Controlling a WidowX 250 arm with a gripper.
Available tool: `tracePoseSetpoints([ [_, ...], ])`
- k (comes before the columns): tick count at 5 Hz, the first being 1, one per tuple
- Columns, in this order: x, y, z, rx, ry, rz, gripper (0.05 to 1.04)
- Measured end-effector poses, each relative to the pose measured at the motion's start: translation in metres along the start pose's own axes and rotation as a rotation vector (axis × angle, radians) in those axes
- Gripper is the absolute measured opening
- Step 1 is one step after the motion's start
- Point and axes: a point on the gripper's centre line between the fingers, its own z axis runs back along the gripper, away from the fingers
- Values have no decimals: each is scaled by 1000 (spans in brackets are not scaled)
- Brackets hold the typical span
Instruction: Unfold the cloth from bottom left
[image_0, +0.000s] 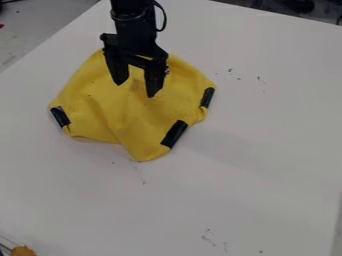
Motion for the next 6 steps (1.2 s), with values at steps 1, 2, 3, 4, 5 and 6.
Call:
tracePoseSetpoints([
  [1,-4,-1,-10,-10,31,0,1001],
  [2,-20,17,-16,-9,39,42,1001],
  [3,-35,42,-9,16,-4,111,1001],
  [4,-56,63,-20,44,-27,183,1001],
  [5,-67,87,-21,75,-55,243,1001],
  [6,-76,99,-25,107,-31,277,1001],
])
